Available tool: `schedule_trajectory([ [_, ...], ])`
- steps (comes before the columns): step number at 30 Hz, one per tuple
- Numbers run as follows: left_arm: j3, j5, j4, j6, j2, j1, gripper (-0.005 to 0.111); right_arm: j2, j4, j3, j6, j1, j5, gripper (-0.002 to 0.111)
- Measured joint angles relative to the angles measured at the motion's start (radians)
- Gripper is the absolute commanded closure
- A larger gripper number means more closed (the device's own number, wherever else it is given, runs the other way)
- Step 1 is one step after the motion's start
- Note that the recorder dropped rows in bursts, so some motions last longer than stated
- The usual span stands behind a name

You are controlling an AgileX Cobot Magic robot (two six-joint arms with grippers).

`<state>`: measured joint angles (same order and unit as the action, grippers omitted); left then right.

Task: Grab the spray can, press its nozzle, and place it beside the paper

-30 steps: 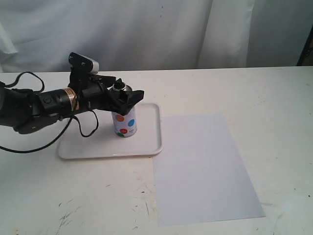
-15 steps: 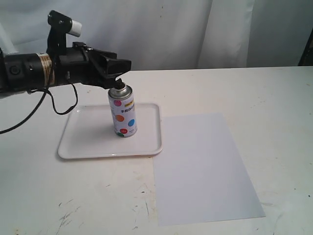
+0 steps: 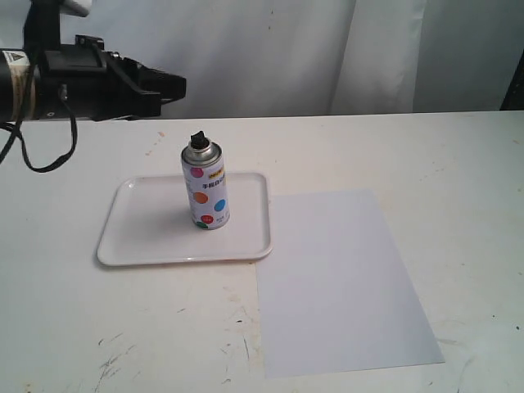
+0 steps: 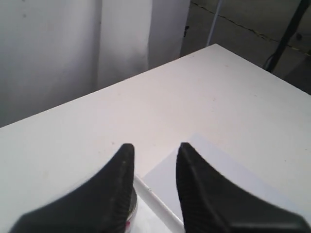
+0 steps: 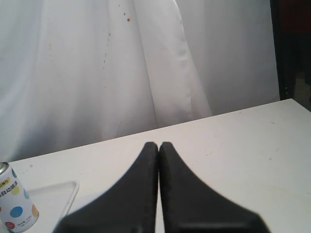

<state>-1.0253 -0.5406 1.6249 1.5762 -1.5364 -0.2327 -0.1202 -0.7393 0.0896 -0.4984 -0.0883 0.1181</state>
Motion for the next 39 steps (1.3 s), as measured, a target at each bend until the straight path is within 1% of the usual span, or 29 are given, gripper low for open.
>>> schedule_trajectory([
  [2, 0.03, 0.046, 0.012, 0.032, 0.042, 0.0, 0.088, 0.0, 0.0, 0.0, 0.0, 0.0, 0.0, 0.108],
  [4, 0.067, 0.075, 0.015, 0.051, 0.081, 0.0, 0.106, 0.0, 0.0, 0.0, 0.0, 0.0, 0.0, 0.108],
  [14, 0.25, 0.091, 0.02, 0.084, 0.304, 0.0, 0.107, 0.0, 0.0, 0.0, 0.0, 0.0, 0.0, 0.108],
  [19, 0.312, 0.085, 0.02, 0.087, 0.397, 0.0, 0.107, 0.0, 0.0, 0.0, 0.0, 0.0, 0.0, 0.108],
  [26, 0.322, 0.077, 0.028, 0.087, 0.483, 0.0, 0.107, 0.0, 0.0, 0.0, 0.0, 0.0, 0.0, 0.108],
  [31, 0.322, 0.073, 0.034, 0.061, 0.507, 0.0, 0.107, 0.0, 0.0, 0.0, 0.0, 0.0, 0.0, 0.108],
  [34, 0.325, 0.095, 0.068, 0.054, 0.507, 0.0, 0.107, 0.0, 0.0, 0.0, 0.0, 0.0, 0.0, 0.108],
  [39, 0.372, 0.19, 0.087, 0.081, 0.518, 0.006, 0.107, 0.0, 0.0, 0.0, 0.0, 0.0, 0.0, 0.108],
])
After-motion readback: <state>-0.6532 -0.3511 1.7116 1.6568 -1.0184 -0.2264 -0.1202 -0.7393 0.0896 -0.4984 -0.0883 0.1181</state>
